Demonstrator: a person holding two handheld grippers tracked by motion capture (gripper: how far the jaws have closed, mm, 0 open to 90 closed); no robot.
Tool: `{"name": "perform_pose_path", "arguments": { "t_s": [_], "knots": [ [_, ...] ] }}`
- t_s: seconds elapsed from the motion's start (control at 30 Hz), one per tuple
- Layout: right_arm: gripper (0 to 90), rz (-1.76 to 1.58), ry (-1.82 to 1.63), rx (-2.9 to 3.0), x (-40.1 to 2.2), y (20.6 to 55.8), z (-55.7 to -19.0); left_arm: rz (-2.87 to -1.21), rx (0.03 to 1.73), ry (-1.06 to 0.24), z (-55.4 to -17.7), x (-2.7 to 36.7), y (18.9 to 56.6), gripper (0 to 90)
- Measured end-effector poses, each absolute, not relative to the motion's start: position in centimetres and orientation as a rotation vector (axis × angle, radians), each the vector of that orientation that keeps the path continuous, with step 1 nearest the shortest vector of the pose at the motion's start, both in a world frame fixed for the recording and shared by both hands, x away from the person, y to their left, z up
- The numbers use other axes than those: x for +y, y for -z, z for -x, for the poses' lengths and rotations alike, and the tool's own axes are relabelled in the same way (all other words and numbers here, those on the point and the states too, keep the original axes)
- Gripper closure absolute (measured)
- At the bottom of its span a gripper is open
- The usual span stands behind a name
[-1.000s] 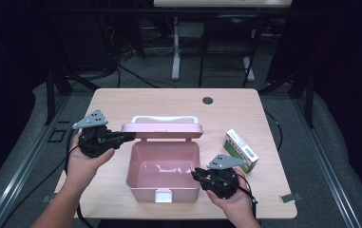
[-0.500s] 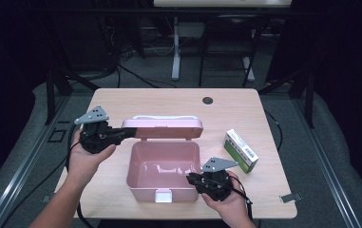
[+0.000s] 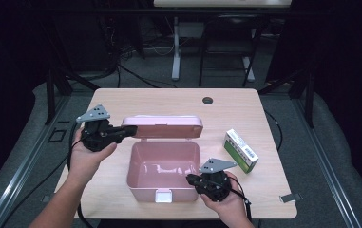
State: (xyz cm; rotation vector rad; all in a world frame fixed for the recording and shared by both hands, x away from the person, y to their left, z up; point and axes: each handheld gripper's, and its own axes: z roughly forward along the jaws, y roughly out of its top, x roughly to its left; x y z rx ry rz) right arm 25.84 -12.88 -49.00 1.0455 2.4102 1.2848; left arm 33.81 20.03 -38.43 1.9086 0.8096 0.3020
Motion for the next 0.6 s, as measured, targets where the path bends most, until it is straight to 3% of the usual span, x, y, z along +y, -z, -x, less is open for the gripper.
{"name": "perform_pose_path", "arguments": {
  "t_s": [0.6],
  "knots": [
    [85.1,-1.014,-1.277,2.396,-12.9,49.1,-25.6,-1.906,0.846,-0.305,-35.0,20.2,38.6,89.9]
  ]
}}
